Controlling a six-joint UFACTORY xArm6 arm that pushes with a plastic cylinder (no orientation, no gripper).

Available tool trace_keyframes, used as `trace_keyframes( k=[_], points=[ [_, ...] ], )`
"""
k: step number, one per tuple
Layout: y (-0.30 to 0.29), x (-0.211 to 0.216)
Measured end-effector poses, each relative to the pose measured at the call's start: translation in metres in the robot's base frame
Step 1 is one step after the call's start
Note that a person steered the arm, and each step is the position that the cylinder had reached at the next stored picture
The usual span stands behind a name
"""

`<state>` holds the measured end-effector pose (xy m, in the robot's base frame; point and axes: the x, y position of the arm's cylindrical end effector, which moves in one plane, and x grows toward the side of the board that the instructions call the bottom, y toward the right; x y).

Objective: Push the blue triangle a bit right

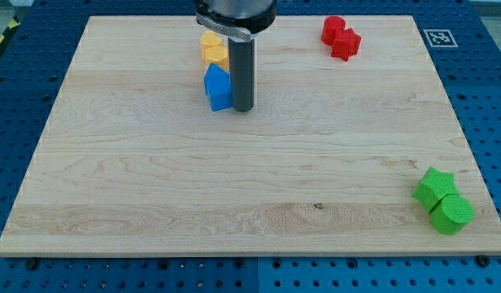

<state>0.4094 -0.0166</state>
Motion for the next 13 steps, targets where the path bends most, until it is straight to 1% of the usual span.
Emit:
trace_keyframes(
  k=[1,2,3,4,5,6,10,13],
  points=[
    [0.000,0.005],
    [-0.007,0.027],
    [-0.036,0.033],
    [-0.087,0.016],
    [-0.108,-0.014],
    [-0.108,-0.023],
    [-0.108,-0.034],
    [-0.087,-0.035]
  ],
)
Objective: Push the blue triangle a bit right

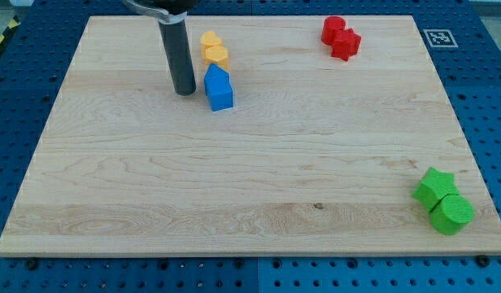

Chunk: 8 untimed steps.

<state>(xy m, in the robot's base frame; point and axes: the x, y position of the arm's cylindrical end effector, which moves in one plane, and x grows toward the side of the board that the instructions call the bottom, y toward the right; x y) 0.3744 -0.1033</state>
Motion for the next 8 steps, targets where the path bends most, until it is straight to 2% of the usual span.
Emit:
trace_keyframes(
  k=[6,8],
  points=[
    [0.003,-0.016],
    [0.021,-0.016]
  ],
)
